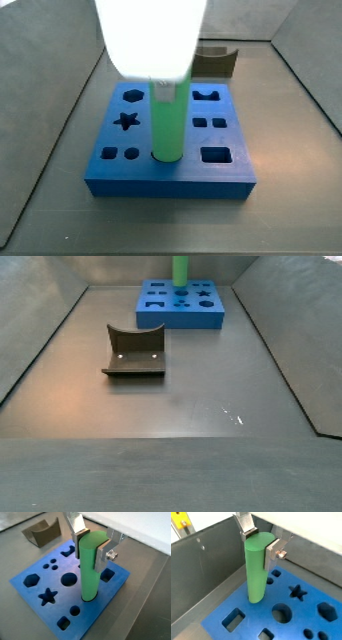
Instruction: Insert the oval object.
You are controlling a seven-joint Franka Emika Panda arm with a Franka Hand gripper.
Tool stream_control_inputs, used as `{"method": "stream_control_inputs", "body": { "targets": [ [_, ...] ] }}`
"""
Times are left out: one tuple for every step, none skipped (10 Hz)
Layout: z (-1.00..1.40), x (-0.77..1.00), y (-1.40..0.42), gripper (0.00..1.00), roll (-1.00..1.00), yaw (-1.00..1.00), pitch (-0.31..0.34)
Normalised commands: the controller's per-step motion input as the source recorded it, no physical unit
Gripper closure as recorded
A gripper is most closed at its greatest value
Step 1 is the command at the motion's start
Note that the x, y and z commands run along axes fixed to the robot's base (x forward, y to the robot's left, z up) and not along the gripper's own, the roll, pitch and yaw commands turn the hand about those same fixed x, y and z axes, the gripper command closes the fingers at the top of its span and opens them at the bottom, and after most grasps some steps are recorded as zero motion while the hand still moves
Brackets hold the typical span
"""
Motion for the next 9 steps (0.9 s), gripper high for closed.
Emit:
{"method": "stream_control_inputs", "body": {
  "targets": [
    [-0.23,0.02,-0.02,1.00,-0.01,-0.10,-0.043],
    [-0.30,0.00,-0.01,1.00,0.00,-0.07,-0.073],
    [-0.35,0.01,-0.03,1.00,0.00,-0.08,-0.067],
    [-0.45,0.11,-0.09,1.00,0.09,-0.11,0.000],
    [-0.41,0.10,-0.08,1.00,0.08,-0.10,0.000],
    [-0.39,0.12,-0.06,1.00,0.04,-0.08,0.000],
    [-0.39,0.08,-0.08,1.00,0.08,-0.09,-0.014],
    [-0.28,0.01,-0.05,1.00,0.03,-0.07,-0.050],
    [-0.17,-0.03,-0.02,1.00,0.01,0.00,-0.110]
  ]
}}
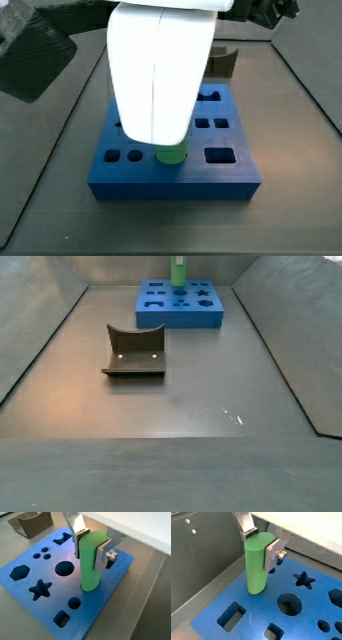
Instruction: Insert the oval object.
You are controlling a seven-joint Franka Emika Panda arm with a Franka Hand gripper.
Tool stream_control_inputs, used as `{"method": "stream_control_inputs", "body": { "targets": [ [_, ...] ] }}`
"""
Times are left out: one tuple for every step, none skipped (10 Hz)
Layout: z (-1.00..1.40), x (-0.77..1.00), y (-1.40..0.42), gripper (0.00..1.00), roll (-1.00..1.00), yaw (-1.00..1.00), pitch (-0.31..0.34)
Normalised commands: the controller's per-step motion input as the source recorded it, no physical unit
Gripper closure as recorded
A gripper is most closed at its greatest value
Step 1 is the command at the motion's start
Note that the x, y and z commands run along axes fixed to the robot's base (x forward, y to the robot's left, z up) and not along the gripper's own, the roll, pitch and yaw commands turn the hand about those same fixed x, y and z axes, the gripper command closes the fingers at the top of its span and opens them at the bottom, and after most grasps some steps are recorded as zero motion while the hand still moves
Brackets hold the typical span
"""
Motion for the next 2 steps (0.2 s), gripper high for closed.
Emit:
{"method": "stream_control_inputs", "body": {
  "targets": [
    [-0.02,0.00,0.00,1.00,0.00,0.00,-0.061],
    [0.00,0.00,0.00,1.00,0.00,0.00,0.000]
  ]
}}
